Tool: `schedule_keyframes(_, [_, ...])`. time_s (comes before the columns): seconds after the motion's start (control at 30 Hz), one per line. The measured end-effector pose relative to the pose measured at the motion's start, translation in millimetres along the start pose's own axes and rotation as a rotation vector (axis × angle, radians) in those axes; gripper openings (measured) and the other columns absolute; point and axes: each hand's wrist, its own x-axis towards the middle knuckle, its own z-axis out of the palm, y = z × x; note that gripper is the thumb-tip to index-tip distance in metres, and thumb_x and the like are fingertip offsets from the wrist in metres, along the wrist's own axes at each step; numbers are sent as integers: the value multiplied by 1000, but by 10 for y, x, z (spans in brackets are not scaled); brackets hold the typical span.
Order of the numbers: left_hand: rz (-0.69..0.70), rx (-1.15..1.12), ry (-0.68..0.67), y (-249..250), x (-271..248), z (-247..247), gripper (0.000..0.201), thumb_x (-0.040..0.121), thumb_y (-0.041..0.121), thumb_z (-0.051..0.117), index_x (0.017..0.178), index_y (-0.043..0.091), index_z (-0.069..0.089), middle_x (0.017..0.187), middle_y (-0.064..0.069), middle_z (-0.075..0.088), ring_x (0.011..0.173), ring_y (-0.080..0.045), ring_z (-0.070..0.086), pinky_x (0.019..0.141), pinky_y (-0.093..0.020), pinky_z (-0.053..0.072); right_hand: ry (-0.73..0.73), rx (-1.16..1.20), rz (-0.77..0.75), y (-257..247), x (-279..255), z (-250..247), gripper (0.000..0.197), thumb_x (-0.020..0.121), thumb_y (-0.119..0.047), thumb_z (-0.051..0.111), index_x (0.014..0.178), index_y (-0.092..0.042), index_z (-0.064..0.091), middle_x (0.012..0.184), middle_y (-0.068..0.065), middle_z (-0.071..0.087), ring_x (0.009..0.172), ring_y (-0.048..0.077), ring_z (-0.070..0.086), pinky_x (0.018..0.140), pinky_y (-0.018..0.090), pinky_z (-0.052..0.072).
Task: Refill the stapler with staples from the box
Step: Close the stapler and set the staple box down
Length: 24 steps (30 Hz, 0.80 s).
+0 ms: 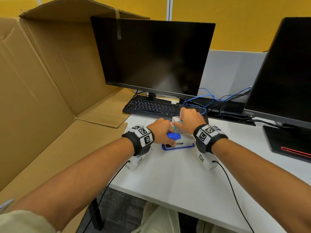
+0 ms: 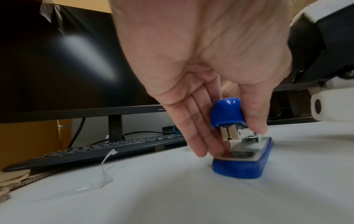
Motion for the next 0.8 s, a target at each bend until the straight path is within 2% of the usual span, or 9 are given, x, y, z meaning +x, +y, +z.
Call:
schedule_keyframes(0.13, [-55,13,2,-56,-41,-10,38,76,47,74,74,10,73,66,-7,64,57,-15,48,59,-30,45,-43,74,47,-34,71,18,35,84,-33,67,108,-11,54,112,15,60,98,32,59,81,41,53])
schedule_keyframes(0.2, [-86,32,17,-88,-65,-16,43,77,47,73,76,5,73,68,-12,65,63,-19,50,61,-33,45,-82,99,65,-28,113,0,36,85,-30,69,111,-11,54,115,15,58,102,31,59,86,42,54])
schedule_keyframes(0.27, [-126,60,21,-132,-94,-34,44,78,47,72,75,3,72,67,-10,59,69,-21,49,61,-33,43,-104,109,67,-25,142,-17,37,86,-29,69,115,-11,53,118,15,58,106,31,58,88,41,54])
schedule_keyframes(0.37, [-208,96,28,-237,-144,-81,41,78,47,72,60,15,53,65,2,41,76,-20,45,59,-30,36,-114,123,65,-33,183,-12,37,86,-27,69,117,-13,52,121,16,57,108,32,58,90,42,54])
schedule_keyframes(0.47, [-301,113,31,-336,-208,-148,46,74,46,74,60,22,38,70,1,39,78,-23,50,58,-30,37,-122,151,67,-48,206,-4,36,86,-25,69,116,-16,52,121,16,55,107,33,58,90,43,55])
schedule_keyframes(0.57, [-386,131,43,-405,-252,-216,41,76,41,73,66,17,41,82,-5,47,67,-19,49,55,-28,41,-129,180,42,-69,214,12,35,86,-23,68,117,-15,52,123,17,55,108,33,57,88,42,55])
schedule_keyframes(0.63, [-436,130,49,-446,-265,-248,37,77,39,73,83,11,50,92,-7,50,72,-20,52,62,-29,47,-134,202,11,-100,222,30,36,86,-21,68,118,-16,53,124,16,55,111,33,56,89,41,55])
schedule_keyframes(0.7, [-475,125,59,-480,-274,-270,43,77,38,73,103,9,54,103,-9,51,78,-22,54,67,-31,51,-146,217,-15,-141,239,52,37,87,-21,68,120,-17,53,126,15,56,115,33,55,89,39,54])
schedule_keyframes(0.8, [-504,108,53,-485,-277,-309,48,79,35,73,111,6,53,110,-11,53,67,-19,54,62,-31,50,-161,227,-59,-219,274,89,39,87,-21,69,123,-19,53,129,12,58,120,31,54,88,36,51])
